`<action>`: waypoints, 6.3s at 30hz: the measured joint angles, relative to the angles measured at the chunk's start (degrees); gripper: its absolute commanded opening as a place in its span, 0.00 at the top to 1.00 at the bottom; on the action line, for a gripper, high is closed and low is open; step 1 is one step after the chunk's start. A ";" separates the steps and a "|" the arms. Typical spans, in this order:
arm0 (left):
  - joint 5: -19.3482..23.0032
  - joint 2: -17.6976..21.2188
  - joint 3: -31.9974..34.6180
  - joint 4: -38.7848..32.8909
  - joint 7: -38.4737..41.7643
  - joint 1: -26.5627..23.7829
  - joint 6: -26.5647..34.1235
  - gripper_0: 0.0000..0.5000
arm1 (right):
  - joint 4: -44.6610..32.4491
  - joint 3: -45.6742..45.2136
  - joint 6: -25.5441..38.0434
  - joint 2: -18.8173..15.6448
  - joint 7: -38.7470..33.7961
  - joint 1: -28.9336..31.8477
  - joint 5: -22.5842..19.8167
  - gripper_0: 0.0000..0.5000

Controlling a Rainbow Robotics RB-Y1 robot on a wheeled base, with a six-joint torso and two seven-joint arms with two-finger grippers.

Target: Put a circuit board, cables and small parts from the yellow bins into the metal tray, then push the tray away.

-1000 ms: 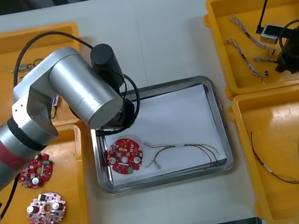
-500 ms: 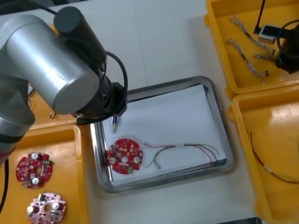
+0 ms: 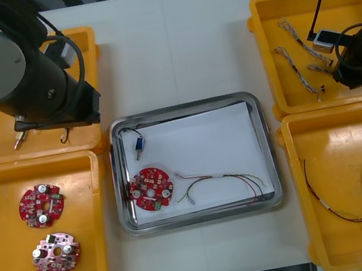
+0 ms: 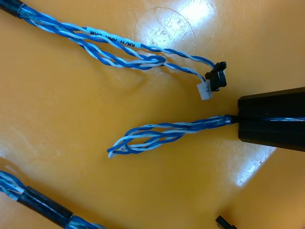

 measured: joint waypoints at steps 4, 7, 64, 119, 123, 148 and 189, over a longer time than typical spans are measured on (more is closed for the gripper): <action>0.92 1.42 0.46 3.56 -7.23 -0.06 0.00 0.00 | -0.67 -0.71 1.60 0.00 0.00 0.00 0.06 1.00; 1.91 1.94 1.30 7.88 -12.17 -0.25 0.00 0.00 | -2.26 -2.02 4.70 0.00 0.00 0.01 0.23 1.00; -5.76 1.85 1.32 56.46 -59.01 -9.38 -16.97 0.00 | -52.41 -2.64 38.45 3.37 -7.55 -2.06 -3.04 1.00; -6.51 0.44 -5.82 59.62 -59.01 -8.74 -25.17 0.00 | -35.78 26.38 16.65 18.13 -14.18 -2.92 14.86 1.00; -6.51 0.44 -5.82 59.62 -59.01 -7.97 -26.07 0.00 | -35.45 26.73 16.51 18.13 -14.18 -2.89 14.86 1.00; -6.27 0.45 -5.82 59.28 -59.01 -7.36 -26.72 1.00 | -35.86 26.83 15.37 18.13 -16.24 -2.54 14.86 0.00; -9.81 -5.98 4.66 12.52 -18.96 -7.09 4.63 1.00 | -59.05 5.00 38.48 13.04 -44.41 -2.44 9.70 0.00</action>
